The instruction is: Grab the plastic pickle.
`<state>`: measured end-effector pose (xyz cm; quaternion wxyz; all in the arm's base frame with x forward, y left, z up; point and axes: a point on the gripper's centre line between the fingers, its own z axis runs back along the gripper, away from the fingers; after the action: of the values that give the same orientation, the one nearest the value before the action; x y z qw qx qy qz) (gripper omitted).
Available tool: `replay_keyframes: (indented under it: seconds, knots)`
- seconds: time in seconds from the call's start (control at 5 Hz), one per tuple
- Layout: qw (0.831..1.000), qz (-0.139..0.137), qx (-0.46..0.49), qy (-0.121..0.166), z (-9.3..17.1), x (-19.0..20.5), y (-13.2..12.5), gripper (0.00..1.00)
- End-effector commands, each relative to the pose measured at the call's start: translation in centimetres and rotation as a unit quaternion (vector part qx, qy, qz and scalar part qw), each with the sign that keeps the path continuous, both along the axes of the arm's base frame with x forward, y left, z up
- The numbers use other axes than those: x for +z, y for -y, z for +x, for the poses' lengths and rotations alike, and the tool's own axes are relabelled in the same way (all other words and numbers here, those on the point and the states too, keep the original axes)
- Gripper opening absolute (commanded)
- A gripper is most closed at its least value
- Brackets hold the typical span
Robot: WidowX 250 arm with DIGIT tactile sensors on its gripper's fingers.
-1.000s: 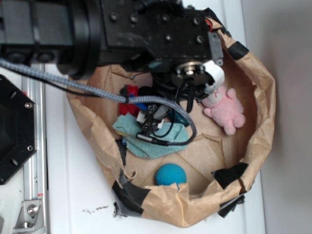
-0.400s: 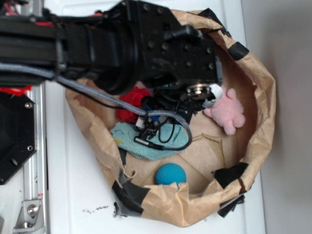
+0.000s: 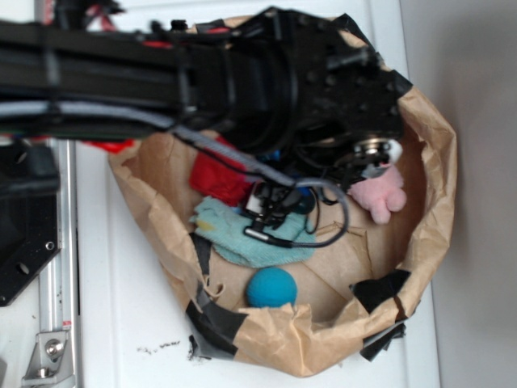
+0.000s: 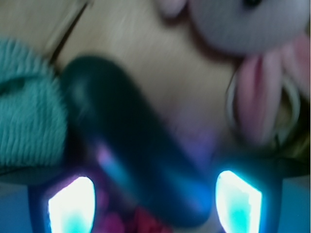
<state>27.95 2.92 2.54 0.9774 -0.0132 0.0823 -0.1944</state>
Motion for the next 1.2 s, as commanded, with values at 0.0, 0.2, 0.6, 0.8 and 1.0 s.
replay_keyframes:
  seconds: [0.0, 0.2, 0.6, 0.8, 1.0]
  knots:
    - [0.998, 0.014, 0.058, 0.026, 2.4, 0.7, -0.7, 1.00]
    - [0.993, 0.047, 0.104, 0.009, 1.2, 0.3, -1.2, 0.00]
    - [0.923, 0.158, 0.339, 0.092, -2.2, 1.8, -1.3, 0.00]
    - [0.907, 0.125, 0.382, 0.127, -2.5, 6.1, -1.3, 0.00]
    - [0.885, 0.058, 0.435, 0.154, -3.0, 11.1, -1.8, 0.00]
